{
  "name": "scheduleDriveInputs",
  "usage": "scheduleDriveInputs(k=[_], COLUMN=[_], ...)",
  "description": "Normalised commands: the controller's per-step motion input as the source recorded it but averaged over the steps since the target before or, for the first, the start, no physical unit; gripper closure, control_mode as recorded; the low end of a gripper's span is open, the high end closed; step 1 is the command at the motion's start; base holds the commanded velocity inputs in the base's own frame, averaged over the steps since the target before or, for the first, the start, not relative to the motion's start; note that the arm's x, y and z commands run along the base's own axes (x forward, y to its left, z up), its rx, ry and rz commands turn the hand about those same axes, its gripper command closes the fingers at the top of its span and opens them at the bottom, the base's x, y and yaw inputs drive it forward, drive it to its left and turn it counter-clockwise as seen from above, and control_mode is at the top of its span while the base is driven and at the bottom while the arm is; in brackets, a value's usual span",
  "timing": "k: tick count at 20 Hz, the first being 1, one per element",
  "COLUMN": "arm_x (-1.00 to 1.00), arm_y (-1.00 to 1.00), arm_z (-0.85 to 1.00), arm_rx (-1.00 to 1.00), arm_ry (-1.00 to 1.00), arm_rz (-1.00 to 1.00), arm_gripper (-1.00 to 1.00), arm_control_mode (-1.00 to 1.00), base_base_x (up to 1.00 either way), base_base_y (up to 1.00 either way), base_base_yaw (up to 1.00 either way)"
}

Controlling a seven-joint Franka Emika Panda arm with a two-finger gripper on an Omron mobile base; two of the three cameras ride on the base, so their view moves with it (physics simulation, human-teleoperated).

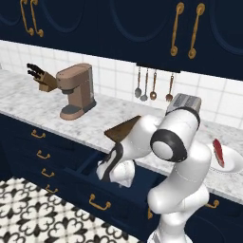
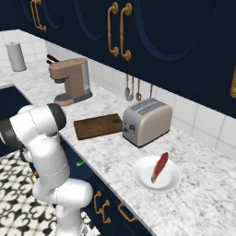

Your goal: Pick up the knife from the drawer and place it on the cutting board. Then place the meat from the plate to the cutting board.

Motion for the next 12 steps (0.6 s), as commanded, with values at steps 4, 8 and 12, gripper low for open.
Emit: scheduleDriveInputs(k=[4, 8, 12], arm_x=[-0.23, -0.48, -0.75], arm_y=[0.28, 0.36, 0.53], arm_z=[-0.33, -0.31, -0.12], arm_rx=[0.0, 0.0, 0.01], arm_ry=[0.14, 0.17, 0.11], arm_rz=[0.0, 0.0, -0.01], arm_gripper=[-1.0, -1.0, -1.0], arm_control_mode=[-1.0, -1.0, -1.0], base_base_x=[0.0, 0.0, 0.0], base_base_y=[0.0, 0.0, 0.0], base_base_yaw=[0.0, 0.0, 0.0])
